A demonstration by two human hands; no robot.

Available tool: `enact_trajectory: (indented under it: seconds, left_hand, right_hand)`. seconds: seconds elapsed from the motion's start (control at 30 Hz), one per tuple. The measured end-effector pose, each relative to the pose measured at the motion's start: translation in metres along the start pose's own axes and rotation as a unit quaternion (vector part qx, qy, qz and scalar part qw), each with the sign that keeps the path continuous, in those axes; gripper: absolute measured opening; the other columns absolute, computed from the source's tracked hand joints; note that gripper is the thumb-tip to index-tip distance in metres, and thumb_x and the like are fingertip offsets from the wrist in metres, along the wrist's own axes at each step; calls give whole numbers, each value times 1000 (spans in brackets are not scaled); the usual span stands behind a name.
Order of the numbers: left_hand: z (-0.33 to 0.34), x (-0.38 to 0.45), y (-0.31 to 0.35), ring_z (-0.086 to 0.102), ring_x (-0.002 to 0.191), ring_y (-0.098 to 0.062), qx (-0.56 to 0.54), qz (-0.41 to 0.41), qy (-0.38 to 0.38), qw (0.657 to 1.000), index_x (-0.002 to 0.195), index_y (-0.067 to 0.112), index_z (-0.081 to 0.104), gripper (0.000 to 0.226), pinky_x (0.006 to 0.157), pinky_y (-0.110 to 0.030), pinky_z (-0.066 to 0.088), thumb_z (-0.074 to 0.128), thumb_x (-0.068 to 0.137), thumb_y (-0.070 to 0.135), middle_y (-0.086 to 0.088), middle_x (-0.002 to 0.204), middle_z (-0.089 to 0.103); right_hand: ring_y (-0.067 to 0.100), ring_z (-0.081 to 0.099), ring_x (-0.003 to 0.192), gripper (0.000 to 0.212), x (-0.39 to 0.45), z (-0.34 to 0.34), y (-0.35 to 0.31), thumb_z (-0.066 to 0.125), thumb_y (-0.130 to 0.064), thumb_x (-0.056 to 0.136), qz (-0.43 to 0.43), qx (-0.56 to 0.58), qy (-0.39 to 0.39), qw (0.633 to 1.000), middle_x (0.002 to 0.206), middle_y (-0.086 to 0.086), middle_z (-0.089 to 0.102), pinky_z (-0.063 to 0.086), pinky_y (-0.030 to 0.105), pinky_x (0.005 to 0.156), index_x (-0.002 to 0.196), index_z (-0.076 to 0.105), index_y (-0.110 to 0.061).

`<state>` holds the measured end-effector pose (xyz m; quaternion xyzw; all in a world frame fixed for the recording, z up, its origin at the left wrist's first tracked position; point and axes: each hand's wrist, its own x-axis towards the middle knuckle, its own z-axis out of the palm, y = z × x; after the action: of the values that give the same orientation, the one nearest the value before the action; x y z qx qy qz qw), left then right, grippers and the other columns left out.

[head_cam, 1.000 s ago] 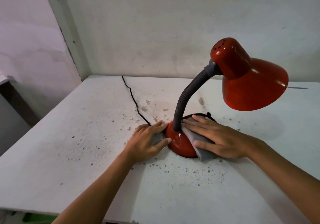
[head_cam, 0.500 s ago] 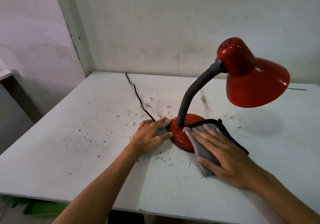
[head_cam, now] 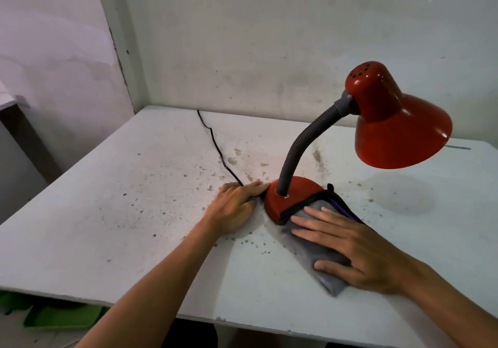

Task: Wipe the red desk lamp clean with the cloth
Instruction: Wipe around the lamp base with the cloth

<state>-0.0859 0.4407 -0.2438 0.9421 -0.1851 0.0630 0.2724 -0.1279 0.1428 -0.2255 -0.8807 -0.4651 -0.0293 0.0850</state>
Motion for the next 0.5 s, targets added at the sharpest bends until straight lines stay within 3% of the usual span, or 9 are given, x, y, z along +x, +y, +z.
enact_trajectory:
  seconds: [0.17,0.3,0.43,0.5]
  left_hand:
    - [2,3,-3,53,118,-19,-4,-6,-3,1000,147,42,44,59,106,-34,28,34,92,21,4,152,47]
    - [4,2,-5,50,115,-13,-9,-1,-3,1000,147,44,41,60,102,-27,21,33,93,20,7,154,44]
    - [7,2,-8,50,114,-10,-12,6,3,1000,148,46,38,55,108,-31,21,30,99,22,11,153,45]
    - [7,2,-9,50,114,-9,-11,7,3,1000,148,47,37,56,111,-37,26,31,99,23,10,153,45]
  right_hand:
    - [4,5,159,65,48,-4,-13,40,-58,108,-14,-23,-20,999,172,-18,17,10,33,130,164,21,-33]
    - [3,11,158,65,37,4,-12,42,-58,108,1,-9,13,1000,171,-20,20,11,29,130,164,22,-33]
    - [1,17,157,66,11,12,-3,35,-63,107,96,-11,64,993,169,-19,24,27,41,127,164,21,-34]
    - [0,16,156,69,20,12,-3,29,-68,106,129,-22,68,989,169,-17,27,26,41,127,164,24,-32]
